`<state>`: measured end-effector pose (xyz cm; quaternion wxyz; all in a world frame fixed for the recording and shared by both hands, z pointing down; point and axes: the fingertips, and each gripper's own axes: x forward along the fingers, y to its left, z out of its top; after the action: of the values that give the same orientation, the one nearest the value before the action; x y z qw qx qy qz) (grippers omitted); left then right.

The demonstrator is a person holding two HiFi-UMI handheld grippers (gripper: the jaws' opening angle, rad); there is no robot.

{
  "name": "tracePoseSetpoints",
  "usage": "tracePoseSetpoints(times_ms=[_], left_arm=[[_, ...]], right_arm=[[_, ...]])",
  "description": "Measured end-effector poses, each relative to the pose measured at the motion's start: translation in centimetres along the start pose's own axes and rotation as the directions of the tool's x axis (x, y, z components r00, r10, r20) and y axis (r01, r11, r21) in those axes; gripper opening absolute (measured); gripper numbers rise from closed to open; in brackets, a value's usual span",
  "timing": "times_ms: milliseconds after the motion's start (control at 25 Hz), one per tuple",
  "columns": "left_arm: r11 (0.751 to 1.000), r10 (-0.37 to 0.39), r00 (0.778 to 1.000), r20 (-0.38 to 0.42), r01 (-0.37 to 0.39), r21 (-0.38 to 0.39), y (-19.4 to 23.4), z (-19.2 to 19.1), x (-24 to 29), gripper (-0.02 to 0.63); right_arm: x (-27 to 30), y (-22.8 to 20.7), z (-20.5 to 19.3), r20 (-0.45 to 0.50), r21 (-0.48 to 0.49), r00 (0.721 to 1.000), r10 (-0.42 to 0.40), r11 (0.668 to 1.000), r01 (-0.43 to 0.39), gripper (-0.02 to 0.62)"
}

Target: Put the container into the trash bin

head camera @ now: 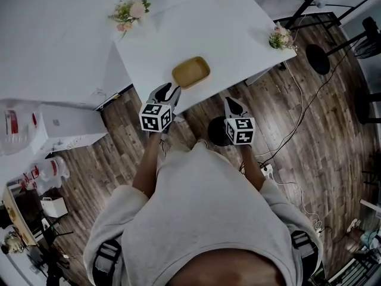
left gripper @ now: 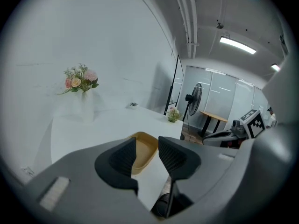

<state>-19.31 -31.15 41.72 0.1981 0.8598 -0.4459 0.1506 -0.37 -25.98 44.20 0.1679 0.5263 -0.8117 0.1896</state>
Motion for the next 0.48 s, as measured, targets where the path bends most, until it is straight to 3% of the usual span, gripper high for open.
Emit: tracePoseSetpoints(times_ms=[280, 480], left_arm=[[0.992, -0.031, 0.998, -0.06, 0.038, 0.121, -0.7, -0.1, 1.8, 0.16], [0.948, -0.06, 0.988, -0.146, 0.102, 0.303, -1.4, -0.8, 2.8, 0.16]], right_arm=[[0.2, -1.0, -0.9, -0.019, 0.016, 1.0, -0.018, 1.0, 0.018, 0.015], [-0.2, -0.6, -1.9, -0.041, 0.032, 0.998, -0.041, 0.999, 0.042, 0.015]])
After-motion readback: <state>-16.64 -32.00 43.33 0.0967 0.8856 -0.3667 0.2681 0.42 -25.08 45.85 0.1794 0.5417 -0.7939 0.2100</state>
